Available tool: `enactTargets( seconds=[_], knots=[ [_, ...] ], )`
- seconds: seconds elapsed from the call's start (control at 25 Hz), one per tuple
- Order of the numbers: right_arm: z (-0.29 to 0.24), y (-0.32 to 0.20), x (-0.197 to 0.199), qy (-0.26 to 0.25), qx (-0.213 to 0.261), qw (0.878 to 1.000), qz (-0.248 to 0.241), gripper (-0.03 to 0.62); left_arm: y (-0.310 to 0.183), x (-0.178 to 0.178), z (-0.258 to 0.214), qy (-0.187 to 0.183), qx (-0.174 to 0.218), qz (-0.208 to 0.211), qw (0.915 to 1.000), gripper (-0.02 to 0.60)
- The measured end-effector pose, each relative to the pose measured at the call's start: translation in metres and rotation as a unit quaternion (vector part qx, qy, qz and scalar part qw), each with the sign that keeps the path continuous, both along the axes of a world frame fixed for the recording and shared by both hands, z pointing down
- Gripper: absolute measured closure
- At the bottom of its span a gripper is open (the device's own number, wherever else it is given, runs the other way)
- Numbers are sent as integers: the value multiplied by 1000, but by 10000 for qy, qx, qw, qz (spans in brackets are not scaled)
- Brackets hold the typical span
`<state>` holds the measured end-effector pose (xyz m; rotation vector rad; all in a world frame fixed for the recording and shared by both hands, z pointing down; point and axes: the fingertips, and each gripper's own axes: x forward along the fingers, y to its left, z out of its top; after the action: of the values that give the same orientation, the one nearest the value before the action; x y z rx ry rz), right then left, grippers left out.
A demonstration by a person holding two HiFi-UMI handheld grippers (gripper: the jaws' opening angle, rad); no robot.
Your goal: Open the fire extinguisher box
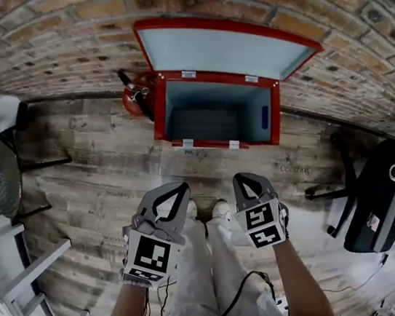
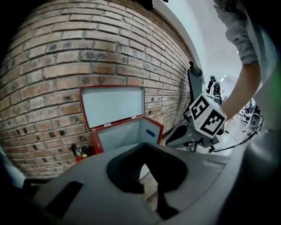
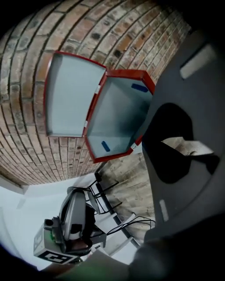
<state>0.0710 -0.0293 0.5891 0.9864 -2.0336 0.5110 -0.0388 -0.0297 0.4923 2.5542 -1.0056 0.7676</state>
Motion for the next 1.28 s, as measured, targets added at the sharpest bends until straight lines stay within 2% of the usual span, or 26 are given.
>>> enactTargets(
  seconds=[0.2, 0.48, 0.64, 1.04, 1.28],
  knots=[
    [-73, -5, 7, -24, 449, 9990, -64, 586, -1, 1, -60, 39, 144, -92, 9998, 581],
    [-169, -19, 21, -199, 979, 9947, 230, 586, -10, -2, -142, 41, 519, -161, 9985, 582],
    [-218, -23, 24, -340, 1267, 9906, 377, 586, -8, 1, -180, 14, 741, -37, 9972, 582],
    [-321, -27, 11, -694, 1977, 9773, 297, 586, -2, -1, -256, -151, 1219, 147, 9923, 581],
    [-374, -20, 13, -868, 2287, 9691, 324, 586, -1, -1, -313, -35, 1615, 128, 9868, 581]
  ],
)
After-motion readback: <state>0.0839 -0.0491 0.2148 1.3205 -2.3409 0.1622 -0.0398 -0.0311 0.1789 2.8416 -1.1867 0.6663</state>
